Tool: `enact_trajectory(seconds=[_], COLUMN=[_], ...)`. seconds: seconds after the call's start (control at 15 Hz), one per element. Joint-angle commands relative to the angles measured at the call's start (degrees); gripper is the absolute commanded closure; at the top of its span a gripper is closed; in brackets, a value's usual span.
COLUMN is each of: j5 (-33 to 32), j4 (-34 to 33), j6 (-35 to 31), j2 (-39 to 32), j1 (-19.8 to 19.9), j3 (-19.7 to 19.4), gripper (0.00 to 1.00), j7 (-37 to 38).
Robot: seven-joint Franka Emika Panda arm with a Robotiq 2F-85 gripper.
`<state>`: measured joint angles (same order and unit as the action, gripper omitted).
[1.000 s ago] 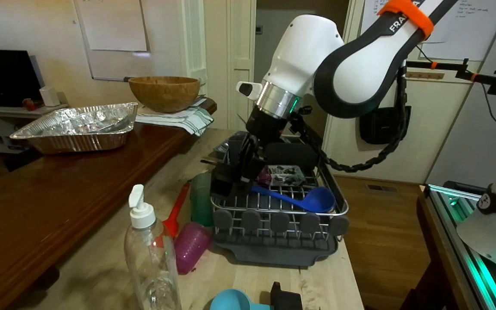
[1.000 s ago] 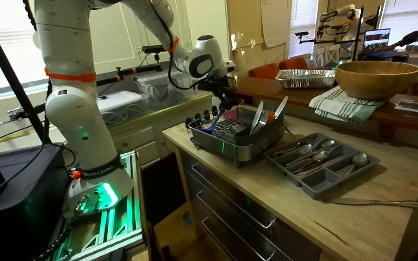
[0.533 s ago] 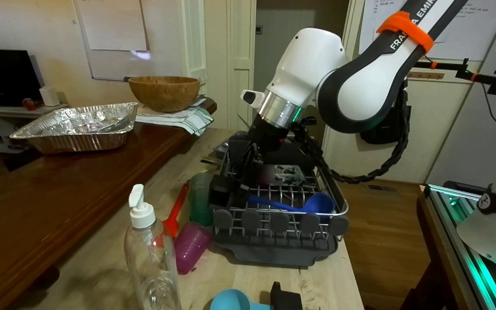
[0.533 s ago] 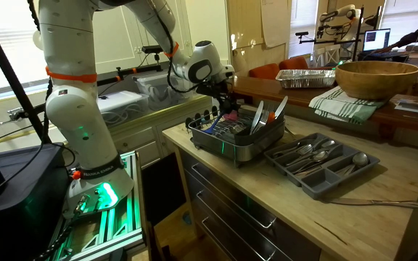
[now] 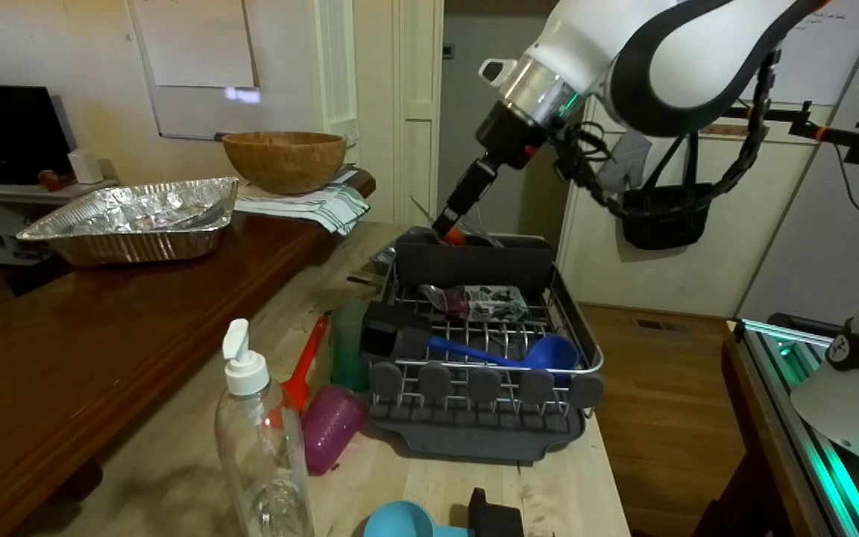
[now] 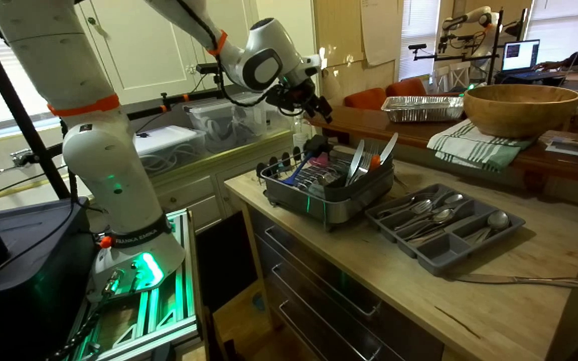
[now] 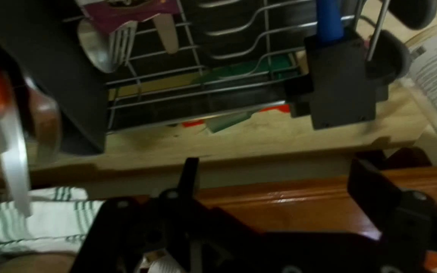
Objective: Move the blue spoon to the left dish rack, then remove some utensils from the left dish rack
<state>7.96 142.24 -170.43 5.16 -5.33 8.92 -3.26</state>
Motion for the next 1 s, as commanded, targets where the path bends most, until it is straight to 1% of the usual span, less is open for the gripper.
enact_trajectory(seconds=[0.0,0.07,0.13,0.2,0.27,0.4,0.47,0.53,0.6,0.67,0.73,0.93], j5=[-0.28,-2.70,-4.40,-7.39,-7.96,-6.90,-2.76,-6.28,-5.10,-4.47,-4.08,-7.61], j4=[4.62,4.17,2.94,1.87,0.37,-3.76,-5.40,-1.19,-2.47,-3.43,-4.21,-3.65], j6=[2.98,3.92,6.40,8.83,10.34,12.47,14.20,11.23,12.18,12.50,14.47,17.81], j2=[10.48,11.21,11.32,11.31,10.50,6.96,5.51,9.68,8.57,7.50,6.64,6.35], j1=[1.99,4.26,5.85,8.75,9.61,9.72,6.90,9.04,8.69,8.44,8.05,9.42], j3=[-4.34,-5.05,-6.42,-7.16,-9.10,-12.88,-15.75,-13.14,-14.54,-15.17,-15.22,-14.42], gripper=[0.00,0.00,0.00,0.00,0.00,0.00,0.00,0.00,0.00,0.00,0.00,0.00], j7=[2.26,3.07,2.10,2.27,0.97,-2.13,-7.01,-2.38,-4.61,-5.70,-6.15,-4.58])
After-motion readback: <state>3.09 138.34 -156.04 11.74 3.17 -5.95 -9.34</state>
